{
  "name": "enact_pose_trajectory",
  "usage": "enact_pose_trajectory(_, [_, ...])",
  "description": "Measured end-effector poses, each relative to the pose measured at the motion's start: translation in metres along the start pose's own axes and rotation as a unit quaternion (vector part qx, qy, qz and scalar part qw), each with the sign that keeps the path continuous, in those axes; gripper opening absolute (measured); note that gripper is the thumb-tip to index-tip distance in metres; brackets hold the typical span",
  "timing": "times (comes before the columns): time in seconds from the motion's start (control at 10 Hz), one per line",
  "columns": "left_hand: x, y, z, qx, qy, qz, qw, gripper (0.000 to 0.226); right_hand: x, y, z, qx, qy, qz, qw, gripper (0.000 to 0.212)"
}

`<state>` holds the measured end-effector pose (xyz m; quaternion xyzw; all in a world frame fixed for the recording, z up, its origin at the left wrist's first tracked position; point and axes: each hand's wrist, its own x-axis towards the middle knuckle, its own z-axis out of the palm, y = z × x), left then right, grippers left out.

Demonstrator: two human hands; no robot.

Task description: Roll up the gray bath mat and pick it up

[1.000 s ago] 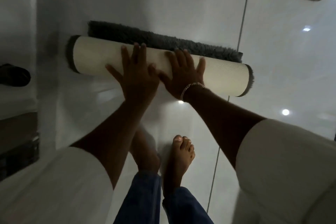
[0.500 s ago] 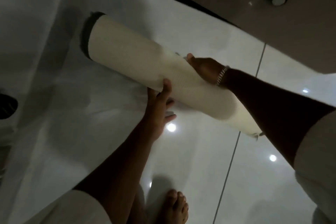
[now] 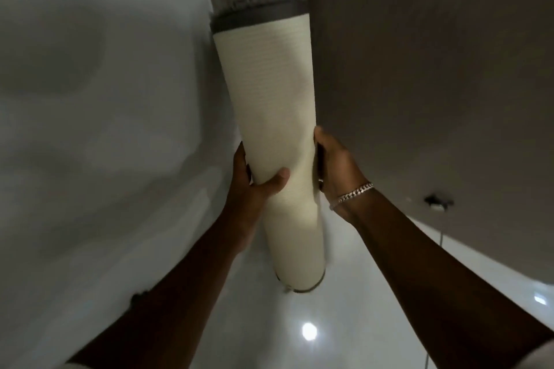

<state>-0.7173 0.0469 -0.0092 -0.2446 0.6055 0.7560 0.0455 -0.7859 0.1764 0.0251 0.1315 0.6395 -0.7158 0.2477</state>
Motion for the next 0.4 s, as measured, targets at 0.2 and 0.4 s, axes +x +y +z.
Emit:
enact_pose_trajectory(0.2, [0.005,0.095,-0.005,0.039,0.062,0.083,0.994,0.087,-0.001,-0.057,0.041,-0.059,0.017,-0.059,0.996,0.042])
enact_pose_trajectory(0.4, [-0.040,0.170,0.014,0.149,0.139,0.179,0.962,0.074,-0.049,-0.118,0.058,-0.156,0.051,-0.190,0.968,0.047])
